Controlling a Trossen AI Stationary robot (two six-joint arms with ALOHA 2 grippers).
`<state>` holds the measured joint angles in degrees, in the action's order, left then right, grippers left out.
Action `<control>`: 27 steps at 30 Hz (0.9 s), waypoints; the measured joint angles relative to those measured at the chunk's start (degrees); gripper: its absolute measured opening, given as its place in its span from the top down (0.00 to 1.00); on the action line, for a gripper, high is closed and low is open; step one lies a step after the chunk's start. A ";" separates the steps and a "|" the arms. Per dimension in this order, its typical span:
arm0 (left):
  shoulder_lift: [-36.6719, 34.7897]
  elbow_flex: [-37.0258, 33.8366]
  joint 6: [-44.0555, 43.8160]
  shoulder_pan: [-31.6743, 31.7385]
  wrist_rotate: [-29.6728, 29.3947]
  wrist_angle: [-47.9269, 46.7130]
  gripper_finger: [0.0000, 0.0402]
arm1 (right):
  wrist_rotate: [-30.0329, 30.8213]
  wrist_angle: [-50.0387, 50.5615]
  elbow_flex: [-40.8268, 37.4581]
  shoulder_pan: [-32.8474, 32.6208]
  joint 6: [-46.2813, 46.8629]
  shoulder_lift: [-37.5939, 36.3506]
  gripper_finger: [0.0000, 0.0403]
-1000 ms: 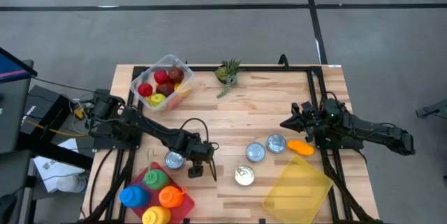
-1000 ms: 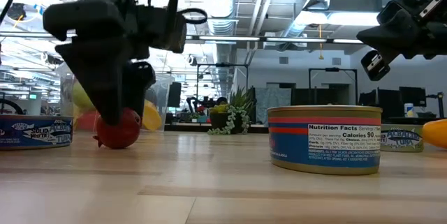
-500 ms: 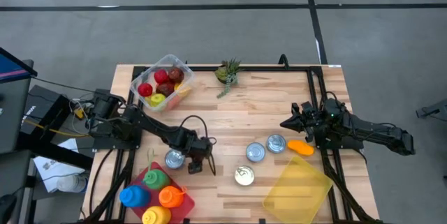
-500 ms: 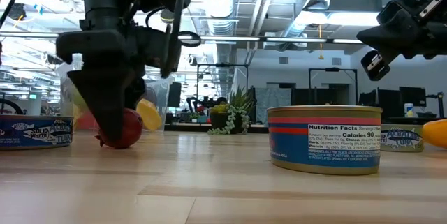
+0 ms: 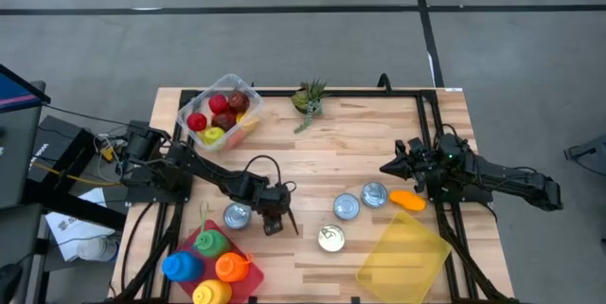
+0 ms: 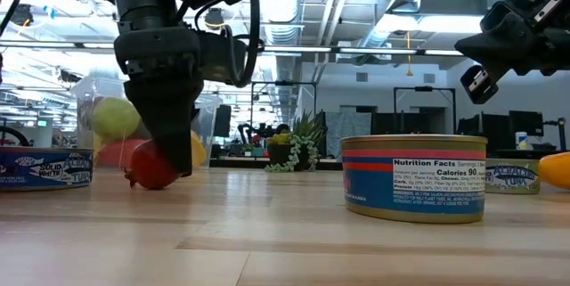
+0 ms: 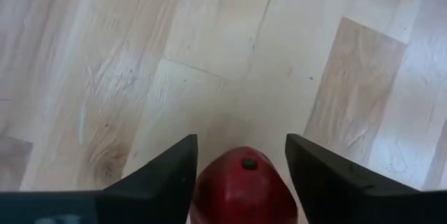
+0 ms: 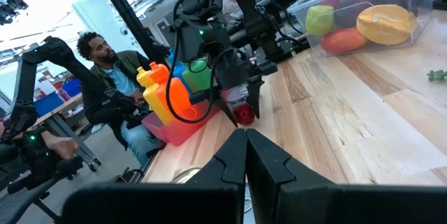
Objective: Pick & Place Food Item
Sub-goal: Put the red pomegranate into the transparent bin
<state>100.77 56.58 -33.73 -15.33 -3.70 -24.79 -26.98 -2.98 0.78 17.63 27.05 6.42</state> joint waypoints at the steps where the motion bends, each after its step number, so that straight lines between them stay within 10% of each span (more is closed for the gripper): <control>1: 0.00 0.00 -0.08 0.00 -0.09 0.01 0.49 | 0.00 0.00 0.00 0.00 0.00 0.00 1.00; 12: 0.00 0.00 1.01 0.00 -2.14 0.41 0.58 | 0.02 0.00 0.00 0.07 0.00 0.00 1.00; 27: 0.00 0.00 5.57 0.00 1.85 -3.05 0.11 | 0.00 0.00 0.00 0.04 -0.04 0.00 1.00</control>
<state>100.77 56.58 -28.16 -15.33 -1.85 -27.84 -26.98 -2.98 0.78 17.67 27.01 6.42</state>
